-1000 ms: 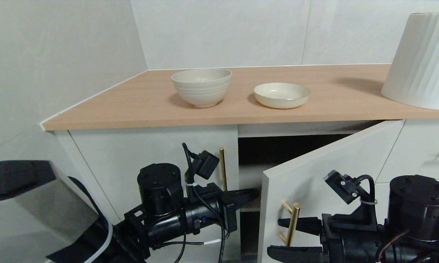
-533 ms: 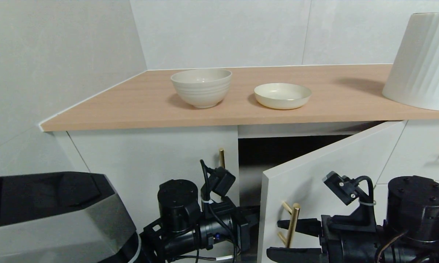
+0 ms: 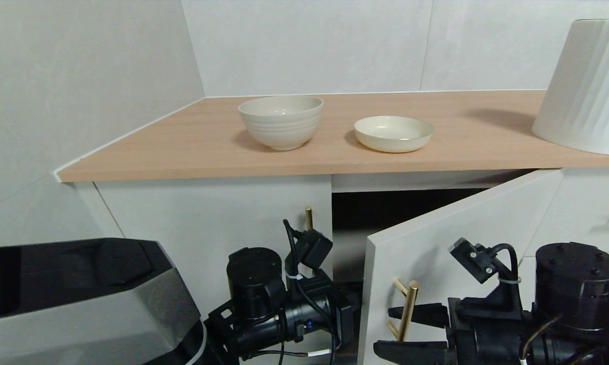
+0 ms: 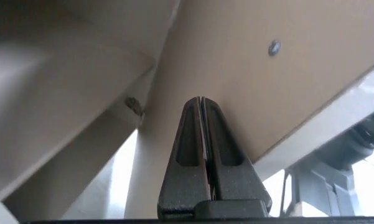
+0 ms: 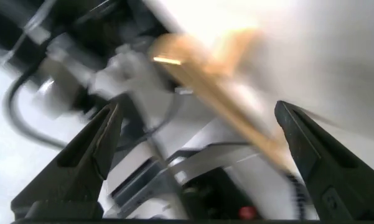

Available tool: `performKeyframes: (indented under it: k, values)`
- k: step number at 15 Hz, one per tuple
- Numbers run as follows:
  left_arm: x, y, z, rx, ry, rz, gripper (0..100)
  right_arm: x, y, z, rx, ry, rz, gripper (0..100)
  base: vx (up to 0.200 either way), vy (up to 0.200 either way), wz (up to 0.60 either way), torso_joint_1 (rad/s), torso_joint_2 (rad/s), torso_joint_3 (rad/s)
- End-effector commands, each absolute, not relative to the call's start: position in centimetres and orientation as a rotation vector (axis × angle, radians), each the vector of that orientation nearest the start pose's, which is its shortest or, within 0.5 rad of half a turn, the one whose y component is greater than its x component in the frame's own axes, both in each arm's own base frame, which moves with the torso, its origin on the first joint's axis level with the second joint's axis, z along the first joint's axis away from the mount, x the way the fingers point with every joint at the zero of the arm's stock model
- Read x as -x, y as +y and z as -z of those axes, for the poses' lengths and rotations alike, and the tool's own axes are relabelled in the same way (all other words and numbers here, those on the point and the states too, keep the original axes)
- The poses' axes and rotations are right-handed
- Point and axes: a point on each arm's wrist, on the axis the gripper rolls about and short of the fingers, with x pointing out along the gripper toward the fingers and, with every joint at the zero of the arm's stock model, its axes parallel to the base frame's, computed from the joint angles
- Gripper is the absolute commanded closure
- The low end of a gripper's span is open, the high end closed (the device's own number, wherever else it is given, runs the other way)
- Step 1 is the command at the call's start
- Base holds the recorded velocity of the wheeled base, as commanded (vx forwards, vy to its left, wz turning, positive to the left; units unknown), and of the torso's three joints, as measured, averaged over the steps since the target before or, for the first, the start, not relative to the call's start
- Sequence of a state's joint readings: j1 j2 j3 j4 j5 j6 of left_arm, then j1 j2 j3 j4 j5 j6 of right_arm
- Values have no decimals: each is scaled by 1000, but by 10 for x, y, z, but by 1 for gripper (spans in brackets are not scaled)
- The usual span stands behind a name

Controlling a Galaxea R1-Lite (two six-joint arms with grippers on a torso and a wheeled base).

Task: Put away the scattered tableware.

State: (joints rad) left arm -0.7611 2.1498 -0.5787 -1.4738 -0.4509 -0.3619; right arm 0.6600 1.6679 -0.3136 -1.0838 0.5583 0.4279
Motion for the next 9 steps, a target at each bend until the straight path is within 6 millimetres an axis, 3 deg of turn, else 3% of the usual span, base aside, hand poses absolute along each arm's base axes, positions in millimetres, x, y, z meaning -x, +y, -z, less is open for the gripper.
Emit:
performKeyframes:
  k: [1,4,9]
  values:
    - [-242,-244,-70,304,304,1181,100,-184,137,-121,-357,492,-1039,0,0,0,0,0,0,0]
    - [-244,-246,-67,305,307,1179,100,-172,120,-127,-357,457,-1006,0,0,0,0,0,0,0]
    - [-244,-246,-69,308,307,1179,100,-128,92,-119,-357,475,-998,0,0,0,0,0,0,0]
